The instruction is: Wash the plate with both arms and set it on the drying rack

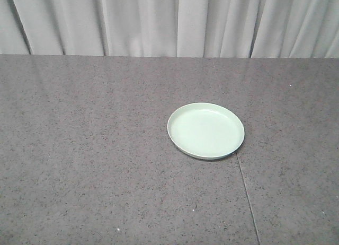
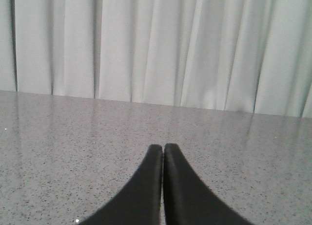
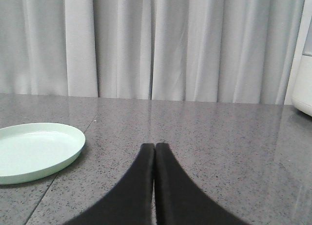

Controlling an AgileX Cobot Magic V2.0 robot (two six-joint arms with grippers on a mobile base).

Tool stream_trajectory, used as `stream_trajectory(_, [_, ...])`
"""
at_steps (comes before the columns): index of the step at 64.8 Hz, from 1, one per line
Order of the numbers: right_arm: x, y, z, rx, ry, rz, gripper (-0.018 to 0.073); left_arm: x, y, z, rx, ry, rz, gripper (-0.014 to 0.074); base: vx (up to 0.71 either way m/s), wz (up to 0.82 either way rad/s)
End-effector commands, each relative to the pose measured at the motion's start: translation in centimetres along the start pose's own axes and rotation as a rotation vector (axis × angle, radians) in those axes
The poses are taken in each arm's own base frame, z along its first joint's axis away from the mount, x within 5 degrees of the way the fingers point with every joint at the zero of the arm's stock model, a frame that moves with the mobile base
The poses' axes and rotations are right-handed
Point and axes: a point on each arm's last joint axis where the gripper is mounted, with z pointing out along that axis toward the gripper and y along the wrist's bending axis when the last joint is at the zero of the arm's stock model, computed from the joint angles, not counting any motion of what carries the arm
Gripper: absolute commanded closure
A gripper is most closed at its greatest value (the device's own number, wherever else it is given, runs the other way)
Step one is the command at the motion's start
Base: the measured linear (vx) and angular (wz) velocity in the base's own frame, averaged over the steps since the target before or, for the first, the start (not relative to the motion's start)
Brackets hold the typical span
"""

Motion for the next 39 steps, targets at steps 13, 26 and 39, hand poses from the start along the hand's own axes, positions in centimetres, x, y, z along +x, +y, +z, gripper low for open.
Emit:
stream_trajectory(13, [-0.7, -0.07, -0.06, 0.01, -0.079, -0.016, 0.0567, -1.65, -0.16, -0.25, 0.015, -0.116, -0.017, 0.0603, 0.0, 0.0])
stream_trajectory(26, [-0.7, -0.07, -0.06, 0.01, -0.079, -0.012, 0.0568, -1.65, -0.16, -0.25, 0.015, -0.116, -0.017, 0.0603, 0.0, 0.0])
stream_trajectory(39, [-0.76, -0.07, -0.06, 0.011, -0.086, -0.006, 0.0566, -1.65, -0.16, -0.25, 0.015, -0.116, -0.017, 0.0603, 0.0, 0.0])
